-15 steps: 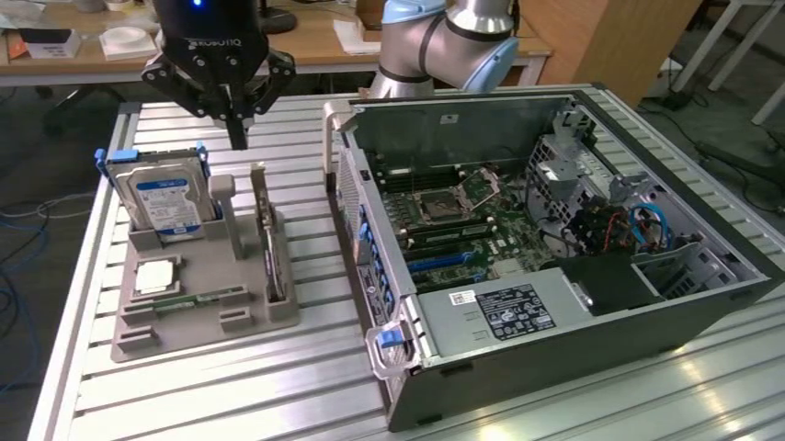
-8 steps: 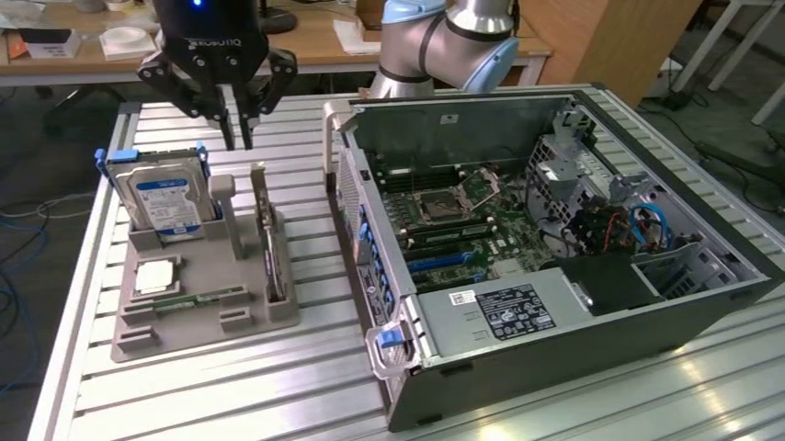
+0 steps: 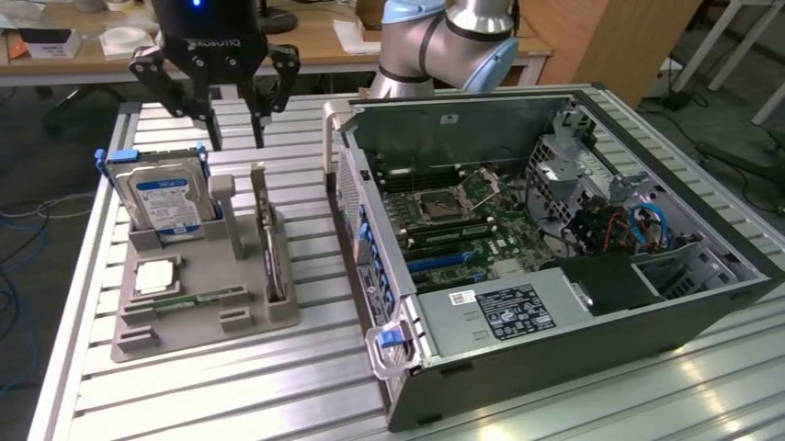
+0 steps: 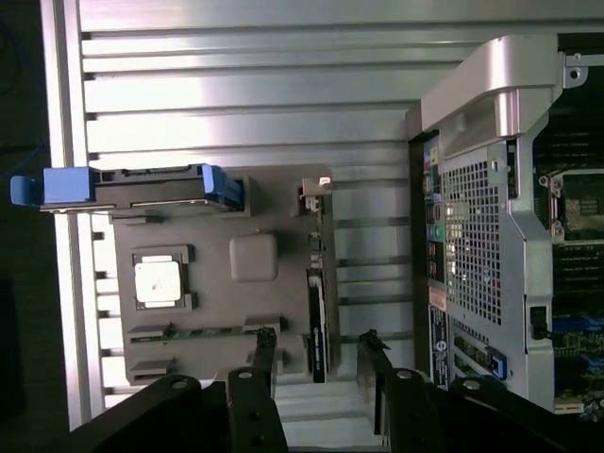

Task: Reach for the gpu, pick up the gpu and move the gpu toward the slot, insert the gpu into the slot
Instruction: 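Pick up the gpu and move the gpu toward the slot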

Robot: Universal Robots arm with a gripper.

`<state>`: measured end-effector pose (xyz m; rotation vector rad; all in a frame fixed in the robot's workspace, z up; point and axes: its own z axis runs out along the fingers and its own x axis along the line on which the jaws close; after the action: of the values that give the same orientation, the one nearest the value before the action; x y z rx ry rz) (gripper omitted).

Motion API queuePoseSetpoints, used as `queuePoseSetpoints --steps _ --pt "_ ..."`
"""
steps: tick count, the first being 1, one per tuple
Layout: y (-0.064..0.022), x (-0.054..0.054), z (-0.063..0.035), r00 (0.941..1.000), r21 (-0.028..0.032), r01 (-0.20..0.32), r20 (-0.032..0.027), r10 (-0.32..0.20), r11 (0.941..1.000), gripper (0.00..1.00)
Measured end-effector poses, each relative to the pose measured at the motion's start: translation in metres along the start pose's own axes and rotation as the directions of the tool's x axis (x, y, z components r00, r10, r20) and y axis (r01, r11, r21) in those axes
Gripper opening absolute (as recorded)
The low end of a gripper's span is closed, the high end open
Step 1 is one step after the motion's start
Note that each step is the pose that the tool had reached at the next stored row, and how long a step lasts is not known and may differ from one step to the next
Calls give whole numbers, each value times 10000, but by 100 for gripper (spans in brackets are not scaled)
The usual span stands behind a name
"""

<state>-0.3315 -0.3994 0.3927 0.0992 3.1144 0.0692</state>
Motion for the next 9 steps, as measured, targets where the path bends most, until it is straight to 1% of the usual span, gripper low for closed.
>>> queuePoseSetpoints --steps 2,5,7,9 --pt "-1 1 10 9995 -4 304 -26 -304 9995 47" --pt "-3 1 47 9965 -19 829 -85 -829 9966 47" --pt "-4 2 83 9952 -22 972 -95 -972 9953 47" --pt "-7 3 119 9948 -23 1007 -121 -1007 9949 47"
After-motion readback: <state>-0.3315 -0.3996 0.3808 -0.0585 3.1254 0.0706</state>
